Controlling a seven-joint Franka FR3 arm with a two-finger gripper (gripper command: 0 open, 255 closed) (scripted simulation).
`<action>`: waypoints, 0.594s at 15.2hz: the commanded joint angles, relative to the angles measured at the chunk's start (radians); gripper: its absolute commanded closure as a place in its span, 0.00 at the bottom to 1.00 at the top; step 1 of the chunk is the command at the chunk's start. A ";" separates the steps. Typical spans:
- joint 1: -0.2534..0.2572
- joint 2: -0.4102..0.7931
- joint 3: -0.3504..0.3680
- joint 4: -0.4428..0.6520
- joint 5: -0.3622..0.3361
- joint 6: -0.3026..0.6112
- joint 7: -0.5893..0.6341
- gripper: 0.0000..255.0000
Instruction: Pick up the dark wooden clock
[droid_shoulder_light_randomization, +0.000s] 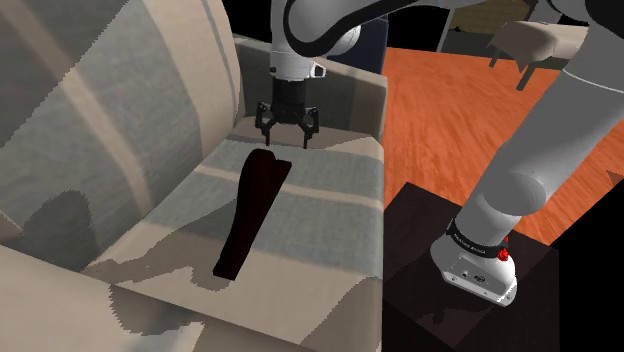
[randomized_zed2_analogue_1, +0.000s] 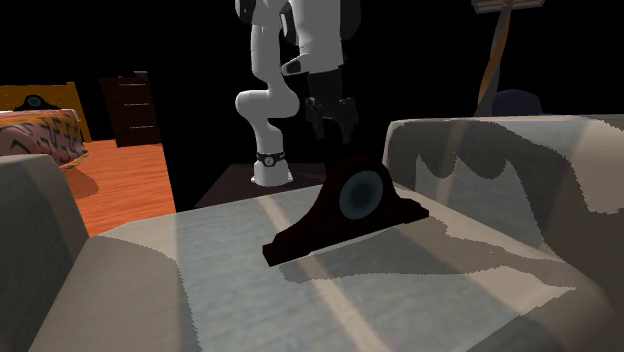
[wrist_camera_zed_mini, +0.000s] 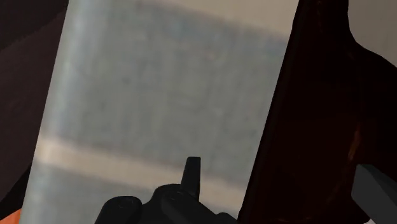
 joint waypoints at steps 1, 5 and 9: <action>0.001 0.095 0.015 0.067 -0.025 0.034 0.105 0.00; 0.018 0.243 0.013 0.192 -0.073 0.067 0.271 0.00; 0.022 0.265 0.010 0.162 -0.078 0.117 0.267 0.00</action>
